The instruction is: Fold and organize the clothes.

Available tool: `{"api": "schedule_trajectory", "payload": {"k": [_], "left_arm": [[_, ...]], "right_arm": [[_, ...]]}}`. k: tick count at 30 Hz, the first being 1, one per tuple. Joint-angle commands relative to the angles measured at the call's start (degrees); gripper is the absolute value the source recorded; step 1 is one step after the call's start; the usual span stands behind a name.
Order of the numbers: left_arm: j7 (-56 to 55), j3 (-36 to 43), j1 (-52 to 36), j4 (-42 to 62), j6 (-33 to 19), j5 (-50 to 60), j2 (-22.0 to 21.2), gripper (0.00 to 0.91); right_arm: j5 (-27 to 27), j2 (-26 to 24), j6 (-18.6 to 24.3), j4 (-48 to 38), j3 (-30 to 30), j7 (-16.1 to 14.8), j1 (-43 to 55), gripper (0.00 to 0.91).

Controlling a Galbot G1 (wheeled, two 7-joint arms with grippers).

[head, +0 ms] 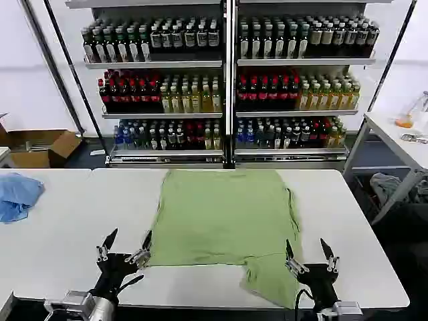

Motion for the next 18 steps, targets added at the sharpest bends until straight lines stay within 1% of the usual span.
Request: {"api": "schedule_trajectory", "payload": {"k": [1, 4, 10, 15, 16, 17, 18], "left_arm": [[0.2, 1.3, -4.0, 8.3, 11.1, -1.0, 4.8, 0.907], [0.4, 2.2, -5.0, 10.8, 12.7, -0.8, 6.0, 0.907], [0.1, 3.0, -6.6, 15.2, 12.8, -0.5, 7.3, 0.907], [0.2, 3.0, -7.3, 16.8, 12.8, -1.1, 7.8, 0.907], [0.3, 3.1, -7.4, 16.8, 12.7, -1.3, 7.9, 0.373], [0.4, 3.1, -7.4, 16.8, 12.7, -1.4, 8.0, 0.151], [0.5, 3.2, -7.4, 16.7, 12.6, -1.7, 8.1, 0.151]], "right_arm": [[-3.8, 0.3, -5.2, -1.8, -0.6, 0.5, -5.9, 0.907], [-4.5, 1.0, -4.5, -3.7, -1.3, 0.7, -6.7, 0.907], [-6.3, 2.4, -3.6, -6.1, -4.2, 1.3, -7.5, 0.907], [-6.6, 3.5, -3.6, -7.3, -5.8, 1.5, -7.1, 0.907], [-6.5, 3.7, -3.7, -7.4, -5.9, 1.5, -7.0, 0.645], [-6.5, 3.8, -3.7, -7.6, -6.1, 1.6, -6.9, 0.504], [-6.5, 4.2, -3.7, -7.8, -6.4, 1.5, -6.9, 0.373]]}}
